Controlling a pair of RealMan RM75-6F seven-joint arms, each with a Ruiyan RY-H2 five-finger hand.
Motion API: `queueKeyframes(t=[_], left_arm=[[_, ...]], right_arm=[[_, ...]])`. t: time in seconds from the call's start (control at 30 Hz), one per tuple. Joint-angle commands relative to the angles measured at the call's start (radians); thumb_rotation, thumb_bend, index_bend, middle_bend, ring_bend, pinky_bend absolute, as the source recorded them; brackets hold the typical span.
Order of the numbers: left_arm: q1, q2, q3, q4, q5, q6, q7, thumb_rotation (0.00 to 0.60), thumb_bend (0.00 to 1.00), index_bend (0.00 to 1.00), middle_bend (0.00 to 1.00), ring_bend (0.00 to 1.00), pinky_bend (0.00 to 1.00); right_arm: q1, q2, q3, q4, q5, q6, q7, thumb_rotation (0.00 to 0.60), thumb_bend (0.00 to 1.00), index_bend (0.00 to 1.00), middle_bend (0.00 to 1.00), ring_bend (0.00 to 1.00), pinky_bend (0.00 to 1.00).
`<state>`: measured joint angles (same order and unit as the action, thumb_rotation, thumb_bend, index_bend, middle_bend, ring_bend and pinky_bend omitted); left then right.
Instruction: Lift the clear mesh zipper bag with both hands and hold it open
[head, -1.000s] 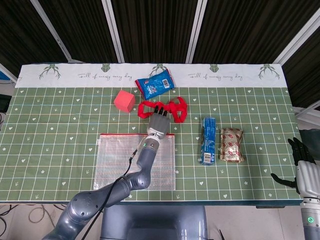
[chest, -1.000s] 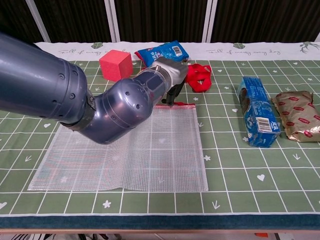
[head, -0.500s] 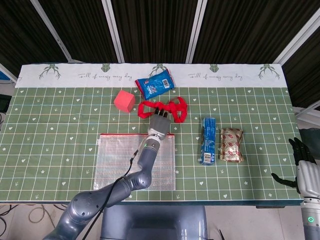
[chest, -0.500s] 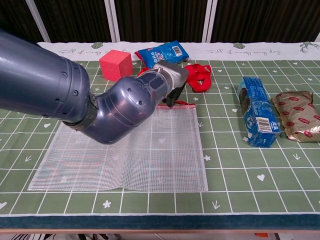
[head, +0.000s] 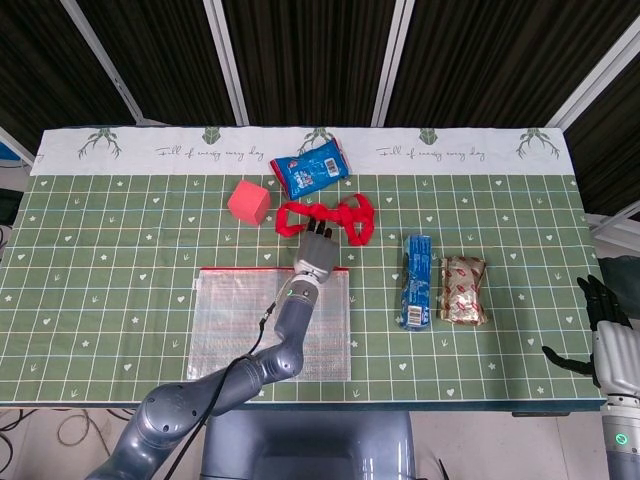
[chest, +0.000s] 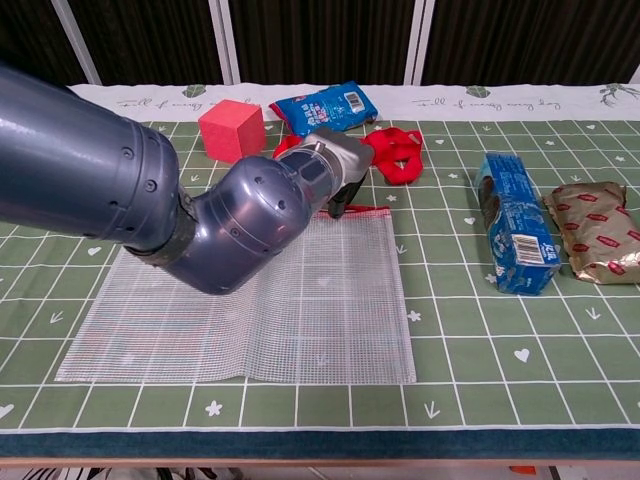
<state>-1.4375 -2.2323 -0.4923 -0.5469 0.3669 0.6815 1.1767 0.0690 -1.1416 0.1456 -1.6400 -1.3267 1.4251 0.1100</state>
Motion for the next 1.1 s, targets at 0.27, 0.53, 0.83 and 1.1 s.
queueKeyframes(t=[0.27, 0.53, 0.83, 1.1], left_arm=[[-0.002, 0.036, -0.015, -0.049, 0.043, 0.030, -0.058, 0.600, 0.38, 0.60, 0.20, 0.00, 0.00], [-0.005, 0.118, -0.037, -0.189, 0.100, 0.094, -0.111, 0.600, 0.38, 0.60, 0.20, 0.00, 0.00], [0.012, 0.248, -0.046, -0.426, 0.122, 0.182, -0.102, 0.600, 0.41, 0.61, 0.20, 0.00, 0.00], [0.010, 0.341, -0.057, -0.585, 0.097, 0.228, -0.082, 0.600, 0.47, 0.61, 0.20, 0.00, 0.00]], right_arm=[[0.000, 0.001, 0.000, -0.003, -0.001, 0.000, 0.001, 0.600, 0.18, 0.00, 0.00, 0.00, 0.20], [-0.001, 0.005, 0.000, -0.015, -0.001, -0.001, 0.006, 0.600, 0.18, 0.00, 0.00, 0.00, 0.20], [0.003, 0.021, 0.003, -0.044, 0.003, -0.013, 0.020, 0.600, 0.18, 0.00, 0.00, 0.00, 0.20], [0.030, 0.059, 0.026, -0.131, 0.029, -0.052, 0.006, 0.600, 0.19, 0.00, 0.00, 0.00, 0.20]])
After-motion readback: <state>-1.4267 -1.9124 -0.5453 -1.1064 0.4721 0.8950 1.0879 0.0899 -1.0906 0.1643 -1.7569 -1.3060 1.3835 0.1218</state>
